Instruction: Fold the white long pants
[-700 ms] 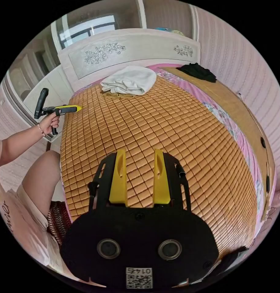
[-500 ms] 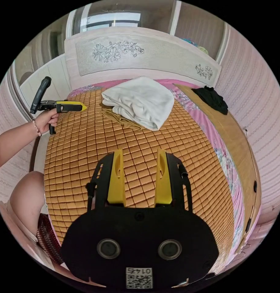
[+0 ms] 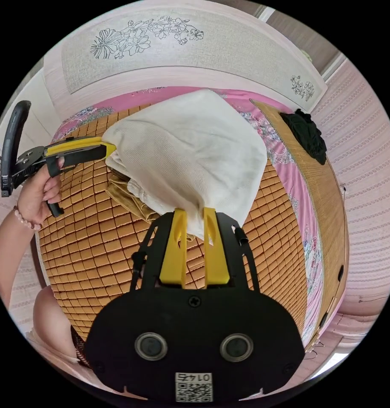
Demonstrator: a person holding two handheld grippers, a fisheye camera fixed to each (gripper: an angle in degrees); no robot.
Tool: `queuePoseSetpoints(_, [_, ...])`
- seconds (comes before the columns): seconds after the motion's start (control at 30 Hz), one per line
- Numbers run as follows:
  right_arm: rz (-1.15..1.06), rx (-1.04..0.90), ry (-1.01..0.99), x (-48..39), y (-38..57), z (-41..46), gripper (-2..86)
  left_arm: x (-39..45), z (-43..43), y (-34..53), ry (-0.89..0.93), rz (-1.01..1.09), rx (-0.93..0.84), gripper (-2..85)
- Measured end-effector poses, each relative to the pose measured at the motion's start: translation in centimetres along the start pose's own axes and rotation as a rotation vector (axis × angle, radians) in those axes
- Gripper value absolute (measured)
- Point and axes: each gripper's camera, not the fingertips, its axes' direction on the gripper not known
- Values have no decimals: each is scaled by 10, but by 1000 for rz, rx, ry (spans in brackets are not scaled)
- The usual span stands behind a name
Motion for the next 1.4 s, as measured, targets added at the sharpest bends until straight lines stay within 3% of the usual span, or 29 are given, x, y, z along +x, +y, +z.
queuePoseSetpoints(0.2, [158,315,-184,28,38,-119,16,47,-103,-51,125,65,259,-9])
queuePoseSetpoints(0.3, [262,443,-315,30,110,-169,15,118,-165,-54,249,248,340,-9])
queuePoseSetpoints(0.4, [358,489,-284,4,218,-203,19,209,-203,-6,351,532,318,-9])
queuePoseSetpoints(0.47, [421,459,-269,-18,289,-214,25,248,-206,45,528,610,227,-7])
queuePoseSetpoints(0.53, [508,367,-264,-39,360,-211,33,284,-189,120,790,607,24,0])
queuePoseSetpoints(0.63, [697,73,-217,-73,470,-174,55,312,-146,222,957,535,-295,15])
queuePoseSetpoints(0.7, [769,-109,-172,-101,535,-155,66,310,-126,277,928,461,-431,21])
queuePoseSetpoints(0.83, [759,-86,-97,-129,566,-170,82,278,-126,343,730,448,-563,27])
queuePoseSetpoints(0.97, [588,-32,-18,-135,527,-164,142,240,-133,335,531,393,-526,34])
queuePoseSetpoints(1.13, [425,18,-91,-123,446,-126,206,205,-120,306,372,251,-491,57])
queuePoseSetpoints(1.4, [272,-338,-133,-126,369,-6,236,226,-76,290,302,236,-561,92])
